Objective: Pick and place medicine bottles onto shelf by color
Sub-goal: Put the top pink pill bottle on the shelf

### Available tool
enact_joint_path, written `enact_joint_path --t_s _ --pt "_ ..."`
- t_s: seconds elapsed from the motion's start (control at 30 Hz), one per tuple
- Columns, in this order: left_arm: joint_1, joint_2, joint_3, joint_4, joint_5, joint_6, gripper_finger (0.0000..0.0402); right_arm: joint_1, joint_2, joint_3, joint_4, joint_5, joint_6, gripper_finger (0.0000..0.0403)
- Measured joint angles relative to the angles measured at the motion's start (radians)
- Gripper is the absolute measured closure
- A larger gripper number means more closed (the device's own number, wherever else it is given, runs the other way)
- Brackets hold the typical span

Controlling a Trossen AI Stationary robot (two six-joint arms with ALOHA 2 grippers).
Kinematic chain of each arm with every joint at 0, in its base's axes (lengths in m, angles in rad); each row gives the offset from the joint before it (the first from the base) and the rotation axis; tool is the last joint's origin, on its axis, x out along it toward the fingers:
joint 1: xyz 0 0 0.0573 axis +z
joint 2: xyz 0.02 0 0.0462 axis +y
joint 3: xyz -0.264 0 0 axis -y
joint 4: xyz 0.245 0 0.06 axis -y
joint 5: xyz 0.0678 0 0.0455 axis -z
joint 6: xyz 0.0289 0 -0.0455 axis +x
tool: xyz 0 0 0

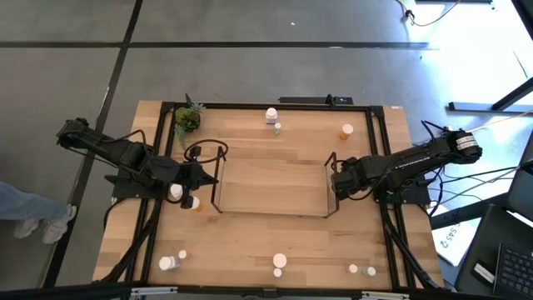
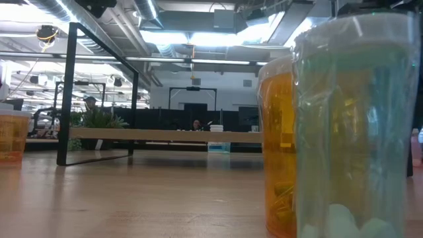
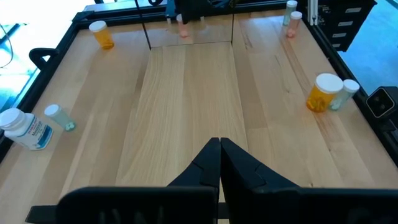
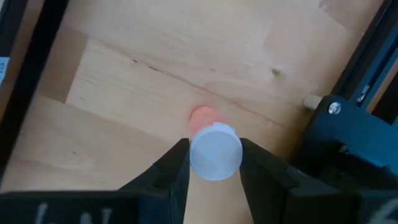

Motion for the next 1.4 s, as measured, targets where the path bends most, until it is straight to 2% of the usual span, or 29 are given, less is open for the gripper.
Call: enact_joint_path --t_s 0.5,0.73,0.97,1.03,1.2,1.4 --pt "0.0 0.0 0.0 0.0 0.0 0.0 0.0401 0.0 -0.054 0.078 -0.172 0.003 -0.028 0.0276" --pt "0.0 0.0 0.0 0.0 0.0 0.0 0.0401 0.0 -0.055 0.171 -0.269 0.011 -0.053 0.0276" --pt "0.0 0.0 0.0 0.0 0.0 0.0 0.0401 0.0 -0.055 0.33 -0.42 0.126 -0.08 0.0276" --pt "0.0 0.0 0.0 0.0 0.0 0.0 0.0401 0.0 -0.059 0.377 -0.414 0.152 -0.091 0.0276" --pt "0.0 0.0 0.0 0.0 0.0 0.0 0.0401 -0.023 -0.068 0.494 -0.414 0.235 -0.183 0.0276" --pt "0.0 0.0 0.0 -0.001 0.0 0.0 0.0401 -0.112 -0.068 0.632 -0.412 0.301 -0.349 0.0276"
